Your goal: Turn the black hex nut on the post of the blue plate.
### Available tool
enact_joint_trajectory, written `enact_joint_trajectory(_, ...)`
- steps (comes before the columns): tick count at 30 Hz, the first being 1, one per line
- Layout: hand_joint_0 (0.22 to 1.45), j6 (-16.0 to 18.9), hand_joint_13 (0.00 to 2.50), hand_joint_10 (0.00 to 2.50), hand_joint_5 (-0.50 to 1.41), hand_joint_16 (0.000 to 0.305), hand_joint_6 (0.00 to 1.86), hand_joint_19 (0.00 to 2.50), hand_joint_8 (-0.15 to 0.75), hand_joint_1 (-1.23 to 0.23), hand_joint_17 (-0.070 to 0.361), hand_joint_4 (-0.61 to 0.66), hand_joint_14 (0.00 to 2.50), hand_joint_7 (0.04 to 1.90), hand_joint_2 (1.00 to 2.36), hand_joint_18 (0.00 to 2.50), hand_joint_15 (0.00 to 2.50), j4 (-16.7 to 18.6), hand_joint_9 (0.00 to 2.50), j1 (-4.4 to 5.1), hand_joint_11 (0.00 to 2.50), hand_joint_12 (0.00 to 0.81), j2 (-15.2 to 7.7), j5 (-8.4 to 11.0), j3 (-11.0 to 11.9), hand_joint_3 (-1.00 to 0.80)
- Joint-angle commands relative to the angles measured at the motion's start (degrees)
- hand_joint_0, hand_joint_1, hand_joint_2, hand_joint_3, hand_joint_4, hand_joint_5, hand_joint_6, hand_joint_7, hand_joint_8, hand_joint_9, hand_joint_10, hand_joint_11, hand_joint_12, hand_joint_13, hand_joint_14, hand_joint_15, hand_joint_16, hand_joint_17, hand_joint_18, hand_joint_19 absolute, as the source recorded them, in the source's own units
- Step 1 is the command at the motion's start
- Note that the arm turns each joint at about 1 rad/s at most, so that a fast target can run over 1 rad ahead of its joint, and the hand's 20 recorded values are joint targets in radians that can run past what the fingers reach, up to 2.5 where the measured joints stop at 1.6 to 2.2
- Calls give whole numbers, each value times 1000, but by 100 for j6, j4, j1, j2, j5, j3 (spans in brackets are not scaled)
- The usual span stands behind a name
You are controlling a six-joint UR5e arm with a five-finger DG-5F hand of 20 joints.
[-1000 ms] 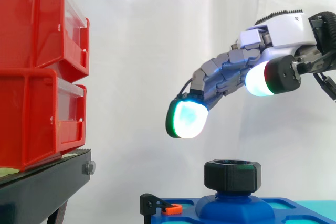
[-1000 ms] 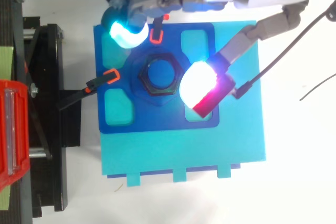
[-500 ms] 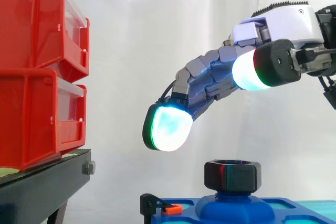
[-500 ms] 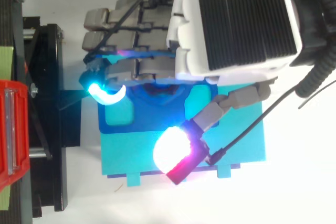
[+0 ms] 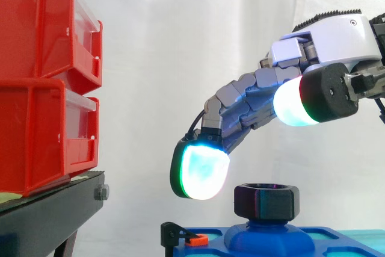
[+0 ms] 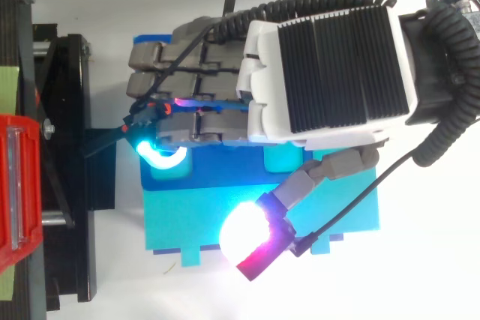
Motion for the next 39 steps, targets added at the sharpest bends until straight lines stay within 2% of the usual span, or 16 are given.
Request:
enact_joint_trajectory(1, 430, -3, 268, 0, -167, 61, 503, 352, 278, -196, 136, 294, 0, 867, 1000, 310, 24, -37, 341, 5, 0, 383, 1, 7, -1, -500)
enact_joint_trajectory(14, 436, -3, 273, 0, -159, 60, 503, 352, 279, -215, 134, 306, 0, 907, 1000, 305, 26, -187, 351, 5, 0, 379, -8, 7, -9, -500)
enact_joint_trajectory(24, 441, -3, 276, 0, -159, 59, 504, 354, 279, -208, 132, 307, 0, 911, 1000, 307, 29, -143, 360, -4, 0, 377, -8, 7, -62, -500)
enact_joint_trajectory(29, 442, 6, 277, 0, -159, 59, 503, 354, 280, -208, 132, 307, 1, 909, 1000, 312, 22, 15, 361, -48, 0, 377, -8, -28, -150, -500)
enact_joint_trajectory(33, 442, -12, 278, 0, -159, 59, 503, 362, 280, -207, 132, 305, 0, 908, 1000, 307, 30, 15, 360, -101, 0, 376, -8, -143, -159, -500)
enact_joint_trajectory(39, 444, -47, 278, 0, -159, 58, 503, 353, 279, -205, 131, 307, 0, 910, 1000, 307, 26, -90, 362, -189, 0, 375, 1, -151, -150, -500)
